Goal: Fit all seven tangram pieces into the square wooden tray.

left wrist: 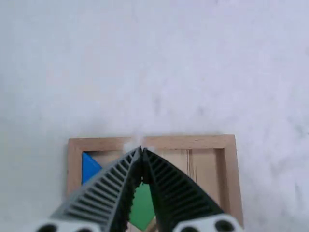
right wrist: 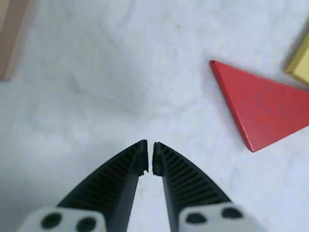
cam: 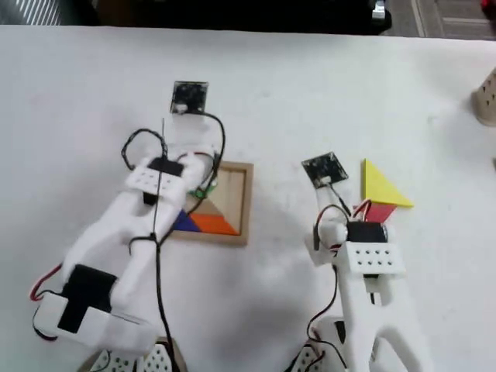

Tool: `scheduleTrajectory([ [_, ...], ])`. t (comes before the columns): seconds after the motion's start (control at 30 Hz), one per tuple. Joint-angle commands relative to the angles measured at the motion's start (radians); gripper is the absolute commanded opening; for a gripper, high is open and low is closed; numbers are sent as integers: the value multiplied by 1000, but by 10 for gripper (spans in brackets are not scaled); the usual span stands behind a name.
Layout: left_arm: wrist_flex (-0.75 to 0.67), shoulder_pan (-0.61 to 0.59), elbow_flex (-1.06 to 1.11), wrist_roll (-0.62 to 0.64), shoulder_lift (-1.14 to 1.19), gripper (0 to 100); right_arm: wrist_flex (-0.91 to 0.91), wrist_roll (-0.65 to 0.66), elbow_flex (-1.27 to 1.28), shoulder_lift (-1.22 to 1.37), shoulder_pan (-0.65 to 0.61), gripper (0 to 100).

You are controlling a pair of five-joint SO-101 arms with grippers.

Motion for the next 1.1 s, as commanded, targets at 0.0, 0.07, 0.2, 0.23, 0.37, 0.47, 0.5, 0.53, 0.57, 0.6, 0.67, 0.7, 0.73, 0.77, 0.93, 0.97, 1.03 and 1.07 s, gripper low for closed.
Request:
scheduleTrajectory([
  [0.0, -15, 21, 2, 3, 2, 22, -15, 14, -6, -25, 7, 18],
  [0.07, 9, 24, 11, 3, 5, 22, -15, 14, -6, -25, 7, 18],
  [0.2, 63, 22, 21, 2, -2, 22, -15, 14, -6, -24, 7, 18],
  [0.23, 80, 22, 21, 2, -2, 22, -15, 20, -6, -24, 7, 18],
  [0.37, 97, 44, 23, 2, 2, 22, -15, 41, -3, -22, 7, 18],
  [0.47, 98, 62, 25, 2, 4, 22, -16, 44, -3, -22, 7, 18],
  [0.5, 98, 67, 31, 2, 1, 22, -16, 44, -3, -22, 7, 18],
  [0.53, 94, 67, 38, 2, -2, 22, -16, 44, -3, -21, 7, 18],
  [0.57, 95, 67, 38, 3, -2, 22, -16, 46, -3, -21, 7, 18],
  [0.6, 97, 65, 35, 5, -4, 22, -18, 46, -3, -21, 7, 18],
  [0.67, 97, 44, 31, 8, -16, 22, -28, 46, -3, -19, 8, 18],
  [0.7, 97, 21, 29, 9, -38, 22, -30, 46, -2, -18, 8, 18],
  [0.73, 91, -1, 34, 9, -64, 22, -30, 46, -2, -18, 8, 18],
  [0.77, 89, -22, 35, 9, -84, 22, -30, 46, -2, -18, 8, 18],
  [0.93, 26, -44, 74, 78, -105, 22, -30, 46, -2, -18, 8, 18],
  [0.97, 17, -44, 77, 87, -105, 22, -30, 46, -2, -18, 8, 18],
  [1.03, -2, -42, 80, 97, -104, 22, -30, 46, -2, -18, 8, 18],
  [1.07, -5, -42, 81, 98, -104, 22, -30, 46, -2, -18, 8, 18],
])
